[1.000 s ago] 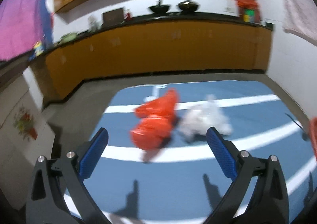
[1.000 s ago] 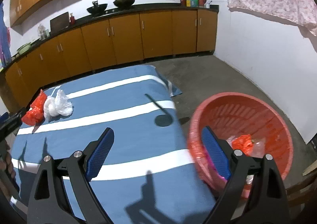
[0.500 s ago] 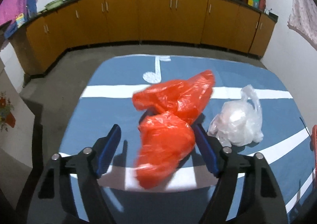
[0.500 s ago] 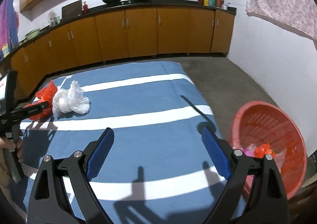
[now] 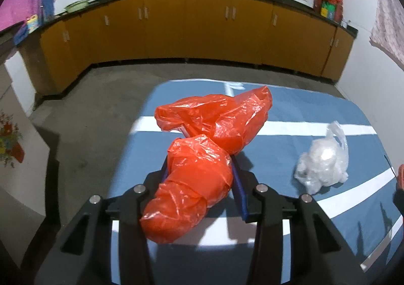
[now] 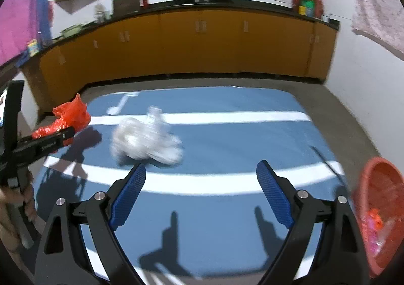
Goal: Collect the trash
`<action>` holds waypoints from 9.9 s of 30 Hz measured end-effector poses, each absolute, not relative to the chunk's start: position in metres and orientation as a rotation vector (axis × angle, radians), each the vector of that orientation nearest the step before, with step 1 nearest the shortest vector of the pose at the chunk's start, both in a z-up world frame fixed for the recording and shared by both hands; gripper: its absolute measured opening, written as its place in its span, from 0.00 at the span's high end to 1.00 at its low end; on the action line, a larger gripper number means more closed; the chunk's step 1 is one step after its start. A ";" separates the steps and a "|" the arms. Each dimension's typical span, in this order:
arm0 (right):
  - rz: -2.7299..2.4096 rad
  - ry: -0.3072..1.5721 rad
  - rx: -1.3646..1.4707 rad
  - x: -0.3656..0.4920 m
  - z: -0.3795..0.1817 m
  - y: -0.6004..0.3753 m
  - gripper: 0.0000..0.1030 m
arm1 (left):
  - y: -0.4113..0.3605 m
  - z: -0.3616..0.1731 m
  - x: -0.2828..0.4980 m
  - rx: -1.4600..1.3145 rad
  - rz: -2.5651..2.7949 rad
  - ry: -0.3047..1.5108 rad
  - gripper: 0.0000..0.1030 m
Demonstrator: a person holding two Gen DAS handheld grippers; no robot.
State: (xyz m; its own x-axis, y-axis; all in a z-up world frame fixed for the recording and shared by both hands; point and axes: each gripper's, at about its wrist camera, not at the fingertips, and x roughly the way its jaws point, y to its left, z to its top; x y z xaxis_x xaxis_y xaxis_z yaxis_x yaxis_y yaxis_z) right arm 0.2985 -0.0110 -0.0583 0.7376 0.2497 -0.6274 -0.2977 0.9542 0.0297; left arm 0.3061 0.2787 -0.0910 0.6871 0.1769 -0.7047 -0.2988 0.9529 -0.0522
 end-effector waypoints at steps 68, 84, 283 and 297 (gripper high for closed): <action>-0.011 0.712 0.047 0.228 -0.033 -0.198 0.57 | 0.090 -0.015 0.236 -0.041 0.005 0.687 0.58; -0.141 0.686 0.100 0.199 -0.028 -0.277 0.57 | -0.026 -0.010 0.232 0.048 -0.163 0.687 0.58; -0.214 0.366 -0.003 -0.022 -0.005 -0.217 0.02 | 0.026 0.005 -0.010 0.016 -0.018 0.434 0.04; -0.214 0.367 -0.003 -0.022 -0.004 -0.217 0.02 | 0.026 0.003 -0.009 0.014 -0.015 0.436 0.04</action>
State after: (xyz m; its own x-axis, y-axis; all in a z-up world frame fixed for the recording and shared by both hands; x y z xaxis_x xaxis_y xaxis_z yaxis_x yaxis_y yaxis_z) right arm -0.0218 -0.2171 -0.0039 0.9109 -0.2083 -0.3561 0.2074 0.9774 -0.0412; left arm -0.0090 0.0258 0.0026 0.9061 -0.0120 -0.4228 0.0179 0.9998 0.0099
